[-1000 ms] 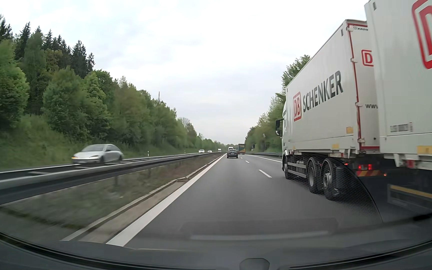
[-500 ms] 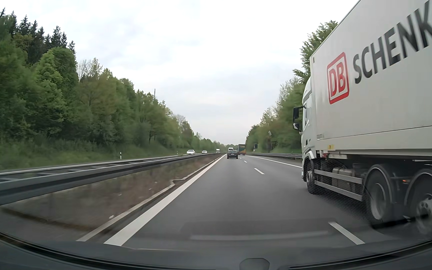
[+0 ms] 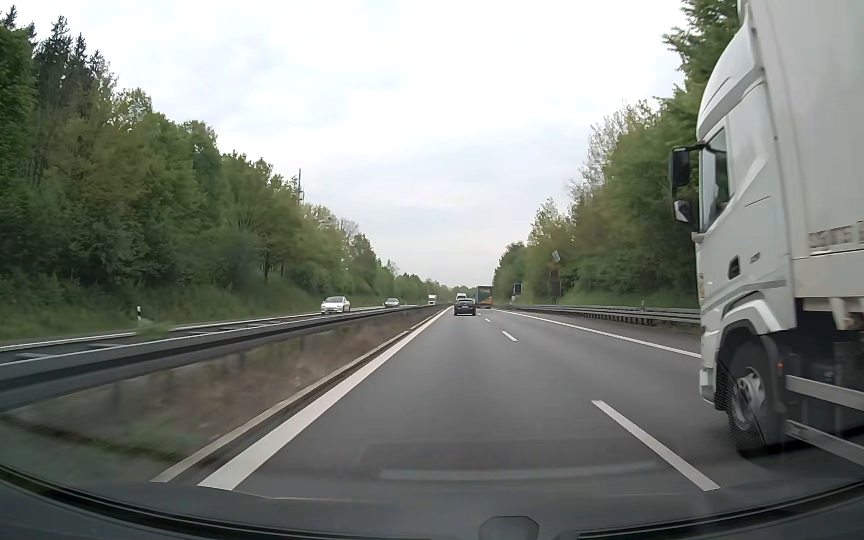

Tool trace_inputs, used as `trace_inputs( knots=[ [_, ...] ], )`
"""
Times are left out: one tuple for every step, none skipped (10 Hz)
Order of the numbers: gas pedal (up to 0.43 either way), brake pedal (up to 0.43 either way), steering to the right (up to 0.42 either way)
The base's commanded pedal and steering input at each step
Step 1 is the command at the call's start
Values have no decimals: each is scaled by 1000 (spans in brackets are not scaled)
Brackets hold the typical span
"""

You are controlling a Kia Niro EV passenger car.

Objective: Follow the waypoints while adhering to traffic rules and regulations

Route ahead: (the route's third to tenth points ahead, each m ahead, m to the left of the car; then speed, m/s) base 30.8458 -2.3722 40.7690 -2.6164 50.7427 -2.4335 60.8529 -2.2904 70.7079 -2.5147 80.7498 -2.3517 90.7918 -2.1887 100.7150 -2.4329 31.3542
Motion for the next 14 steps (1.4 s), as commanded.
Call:
trace_inputs(
  knots=[
    [197,0,0],
    [197,0,0],
    [197,0,0],
    [197,0,0],
    [197,0,0],
    [197,0,0],
    [197,0,0],
    [197,0,0],
    [197,0,0],
    [197,0,0],
    [197,0,0],
    [197,0,0],
    [197,0,0],
    [197,0,0]
  ],
)
